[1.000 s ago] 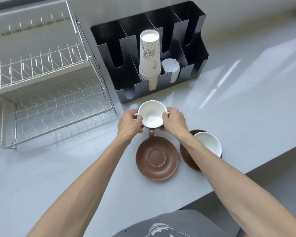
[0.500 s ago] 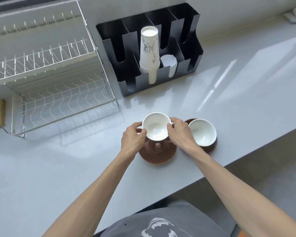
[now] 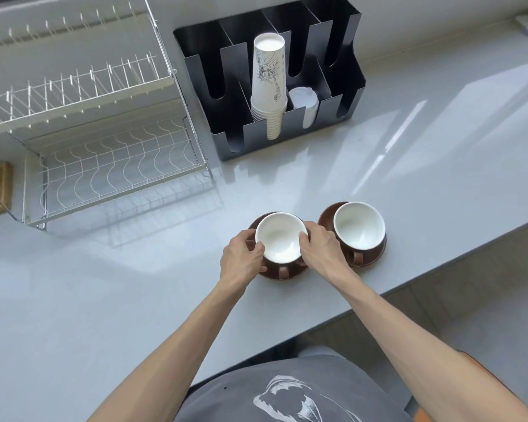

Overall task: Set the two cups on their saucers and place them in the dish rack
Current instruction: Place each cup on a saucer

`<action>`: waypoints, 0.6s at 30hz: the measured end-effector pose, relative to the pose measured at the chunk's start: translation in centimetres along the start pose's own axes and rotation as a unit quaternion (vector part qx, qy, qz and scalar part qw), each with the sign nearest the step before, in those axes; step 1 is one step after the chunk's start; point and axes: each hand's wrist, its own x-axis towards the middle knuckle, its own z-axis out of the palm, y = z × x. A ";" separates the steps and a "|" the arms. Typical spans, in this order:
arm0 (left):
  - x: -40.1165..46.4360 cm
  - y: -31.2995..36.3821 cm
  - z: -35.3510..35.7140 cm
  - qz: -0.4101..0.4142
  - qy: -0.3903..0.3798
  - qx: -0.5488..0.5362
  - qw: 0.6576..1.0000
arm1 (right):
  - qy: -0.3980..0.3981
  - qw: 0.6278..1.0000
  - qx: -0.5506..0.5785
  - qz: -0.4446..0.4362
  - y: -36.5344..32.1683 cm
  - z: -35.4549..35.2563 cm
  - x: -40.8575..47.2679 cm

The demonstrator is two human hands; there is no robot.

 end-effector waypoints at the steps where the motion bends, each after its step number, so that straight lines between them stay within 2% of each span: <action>1: 0.0 -0.1 0.0 -0.001 0.000 0.000 1.000 | -0.003 1.000 -0.002 0.003 0.1 0.1 0.0; 18: -0.1 -0.7 -0.4 0.015 0.003 -0.013 1.000 | -0.018 1.000 0.016 0.014 0.2 0.1 -0.7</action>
